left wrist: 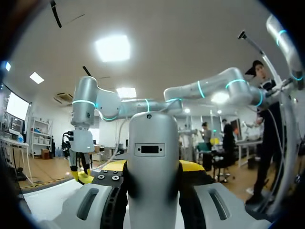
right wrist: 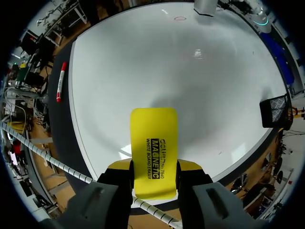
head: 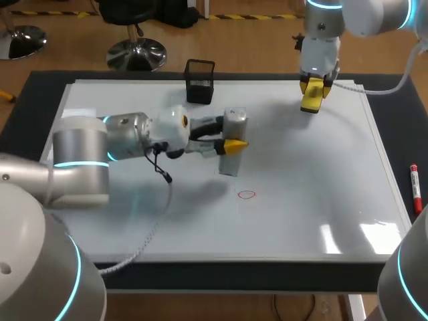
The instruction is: Pick up the inspection probe, press it on each red-marked spot on the whiteboard one by one, put down the probe, pick up the eraser, and wipe off all the red marks.
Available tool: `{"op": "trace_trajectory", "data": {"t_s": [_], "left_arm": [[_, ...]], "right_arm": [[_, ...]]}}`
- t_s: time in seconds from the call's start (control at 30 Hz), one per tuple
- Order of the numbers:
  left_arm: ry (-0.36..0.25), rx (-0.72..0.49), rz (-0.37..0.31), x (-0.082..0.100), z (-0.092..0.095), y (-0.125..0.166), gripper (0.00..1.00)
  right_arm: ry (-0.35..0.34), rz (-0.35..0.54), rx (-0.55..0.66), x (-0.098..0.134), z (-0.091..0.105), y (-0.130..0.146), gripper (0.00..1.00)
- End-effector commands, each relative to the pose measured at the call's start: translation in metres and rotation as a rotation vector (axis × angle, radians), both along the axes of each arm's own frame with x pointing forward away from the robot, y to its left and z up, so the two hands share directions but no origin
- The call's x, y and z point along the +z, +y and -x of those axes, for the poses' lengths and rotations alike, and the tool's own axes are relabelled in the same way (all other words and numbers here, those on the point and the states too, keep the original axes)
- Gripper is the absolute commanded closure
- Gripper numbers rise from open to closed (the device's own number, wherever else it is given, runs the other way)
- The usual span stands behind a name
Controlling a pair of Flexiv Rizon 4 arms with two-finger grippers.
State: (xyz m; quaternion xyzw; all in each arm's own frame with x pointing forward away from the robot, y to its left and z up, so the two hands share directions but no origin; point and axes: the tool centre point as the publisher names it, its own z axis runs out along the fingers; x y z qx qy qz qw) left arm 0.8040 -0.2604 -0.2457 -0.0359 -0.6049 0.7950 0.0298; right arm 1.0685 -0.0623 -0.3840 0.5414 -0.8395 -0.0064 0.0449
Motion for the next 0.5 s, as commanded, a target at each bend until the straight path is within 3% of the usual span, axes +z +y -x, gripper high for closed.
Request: {"op": "trace_trajectory", "data": {"t_s": [0.03, 0.5], "left_arm": [[0.019, -0.030, 0.001, -0.008, 0.004, -0.019, 1.00], [0.066, -0.072, -0.007, -0.028, 0.021, -0.040, 1.00]], "right_arm": [[0.001, 0.004, 0.002, 0.001, -0.001, 0.000, 1.00], [0.001, 0.004, 0.002, 0.001, -0.001, 0.000, 1.00]]}}
